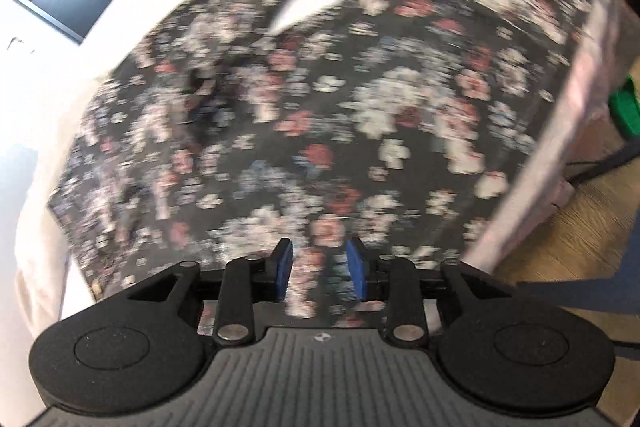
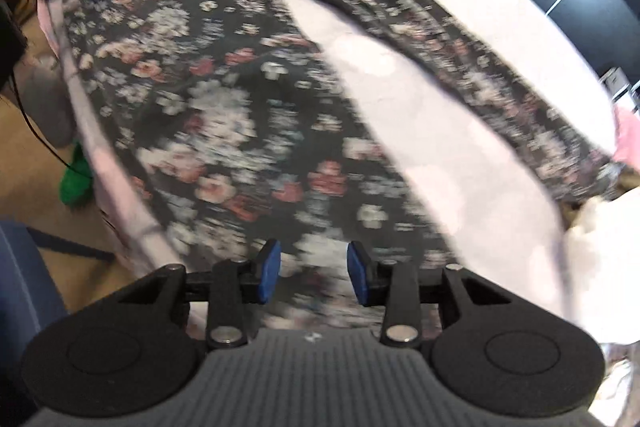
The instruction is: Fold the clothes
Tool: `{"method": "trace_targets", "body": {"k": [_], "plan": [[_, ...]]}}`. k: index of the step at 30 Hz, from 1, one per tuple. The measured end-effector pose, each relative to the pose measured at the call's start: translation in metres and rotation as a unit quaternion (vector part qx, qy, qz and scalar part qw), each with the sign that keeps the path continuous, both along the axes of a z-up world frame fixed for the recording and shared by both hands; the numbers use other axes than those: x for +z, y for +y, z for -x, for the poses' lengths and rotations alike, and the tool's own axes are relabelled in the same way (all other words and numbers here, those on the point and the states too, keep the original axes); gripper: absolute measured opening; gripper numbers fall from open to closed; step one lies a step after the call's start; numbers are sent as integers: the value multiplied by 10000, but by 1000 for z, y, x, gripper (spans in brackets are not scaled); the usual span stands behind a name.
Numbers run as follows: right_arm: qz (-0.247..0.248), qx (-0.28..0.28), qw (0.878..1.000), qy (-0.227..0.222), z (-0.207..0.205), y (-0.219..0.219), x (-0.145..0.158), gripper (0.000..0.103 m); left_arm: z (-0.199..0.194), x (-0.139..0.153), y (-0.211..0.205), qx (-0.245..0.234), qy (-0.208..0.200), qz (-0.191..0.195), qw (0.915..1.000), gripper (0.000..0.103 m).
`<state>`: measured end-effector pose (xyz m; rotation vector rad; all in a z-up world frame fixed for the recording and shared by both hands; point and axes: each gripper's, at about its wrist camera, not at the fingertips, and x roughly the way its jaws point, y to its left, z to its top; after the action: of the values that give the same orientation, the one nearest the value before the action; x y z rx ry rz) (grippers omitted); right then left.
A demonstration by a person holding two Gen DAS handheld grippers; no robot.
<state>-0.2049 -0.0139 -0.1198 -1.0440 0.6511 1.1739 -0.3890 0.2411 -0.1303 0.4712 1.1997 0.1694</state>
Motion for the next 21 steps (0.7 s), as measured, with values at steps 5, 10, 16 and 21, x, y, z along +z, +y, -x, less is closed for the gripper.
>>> {"method": "trace_targets", "body": {"k": [5, 10, 16, 21], "plan": [[380, 222, 9974, -564, -30, -18, 9, 45, 16, 10, 13, -406, 238, -617, 9970, 38], [652, 379, 9921, -1007, -48, -33, 10, 45, 40, 4, 24, -910, 693, -1098, 9873, 39], [1246, 817, 9793, -1372, -61, -54, 6, 45, 66, -17, 29, -1467, 1364, -1444, 9690, 40], [1690, 999, 9728, -1227, -69, -74, 0, 45, 77, -43, 30, -1737, 1805, -1649, 9540, 40]]}}
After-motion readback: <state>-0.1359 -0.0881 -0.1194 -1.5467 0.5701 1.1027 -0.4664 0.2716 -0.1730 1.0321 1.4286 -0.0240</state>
